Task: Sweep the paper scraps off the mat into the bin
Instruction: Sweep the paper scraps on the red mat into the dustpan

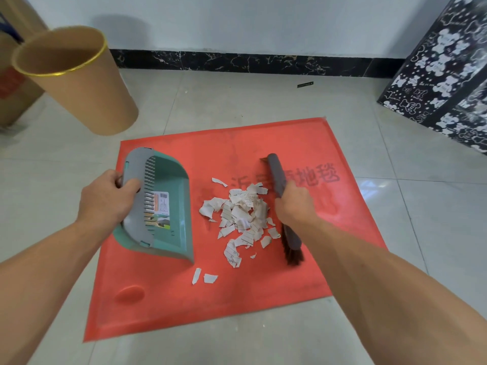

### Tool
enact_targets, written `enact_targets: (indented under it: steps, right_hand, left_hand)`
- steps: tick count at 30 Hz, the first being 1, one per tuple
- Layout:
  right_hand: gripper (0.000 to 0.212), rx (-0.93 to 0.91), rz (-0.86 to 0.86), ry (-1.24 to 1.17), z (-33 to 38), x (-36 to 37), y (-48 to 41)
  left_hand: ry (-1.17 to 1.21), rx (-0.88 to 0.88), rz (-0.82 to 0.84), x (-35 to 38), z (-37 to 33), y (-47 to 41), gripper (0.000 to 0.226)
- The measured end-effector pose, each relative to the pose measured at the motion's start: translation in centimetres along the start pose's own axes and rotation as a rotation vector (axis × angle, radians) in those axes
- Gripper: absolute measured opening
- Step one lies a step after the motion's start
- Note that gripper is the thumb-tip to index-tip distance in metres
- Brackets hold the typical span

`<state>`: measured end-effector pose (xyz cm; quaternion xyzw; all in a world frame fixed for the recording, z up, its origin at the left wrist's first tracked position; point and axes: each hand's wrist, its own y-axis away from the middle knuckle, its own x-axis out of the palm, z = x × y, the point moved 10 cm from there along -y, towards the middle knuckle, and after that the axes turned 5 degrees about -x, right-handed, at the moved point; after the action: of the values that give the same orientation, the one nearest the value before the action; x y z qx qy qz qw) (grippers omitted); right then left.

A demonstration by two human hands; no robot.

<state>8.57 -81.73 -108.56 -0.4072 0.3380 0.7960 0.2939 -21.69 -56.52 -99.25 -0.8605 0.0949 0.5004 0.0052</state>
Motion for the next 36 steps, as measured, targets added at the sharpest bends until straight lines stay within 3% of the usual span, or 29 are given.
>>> enact_targets:
  steps: [5,10,15,21,27,32,36]
  right_hand:
    - [0.025,-0.093,0.047,-0.026,3.3,2.3,0.9]
    - [0.022,-0.091,-0.075,0.036,2.0,-0.5,0.2]
    - [0.023,-0.329,-0.093,0.129,4.5,-2.2,0.9]
    - [0.034,-0.363,0.041,-0.130,8.2,-0.1,2.1]
    - [0.028,-0.370,0.269,-0.192,11.5,5.9,4.3]
    - [0.029,-0.330,0.354,-0.251,13.6,11.7,6.4]
    - [0.029,-0.353,0.313,-0.250,14.6,12.9,6.6]
  left_hand:
    - [0.035,-0.020,0.022,1.0,0.9,0.6,0.028]
    - [-0.006,-0.018,0.007,-0.8,2.0,0.0,0.026]
    - [-0.016,-0.093,-0.048,-2.4,4.0,0.3,0.026]
    - [-0.047,-0.102,-0.129,-4.7,3.8,0.5,0.028]
    - [-0.074,-0.095,-0.185,-7.0,3.5,0.3,0.032]
    - [-0.096,-0.112,-0.195,-7.5,4.0,0.4,0.033]
    - [-0.106,-0.131,-0.185,-6.8,4.6,0.5,0.031]
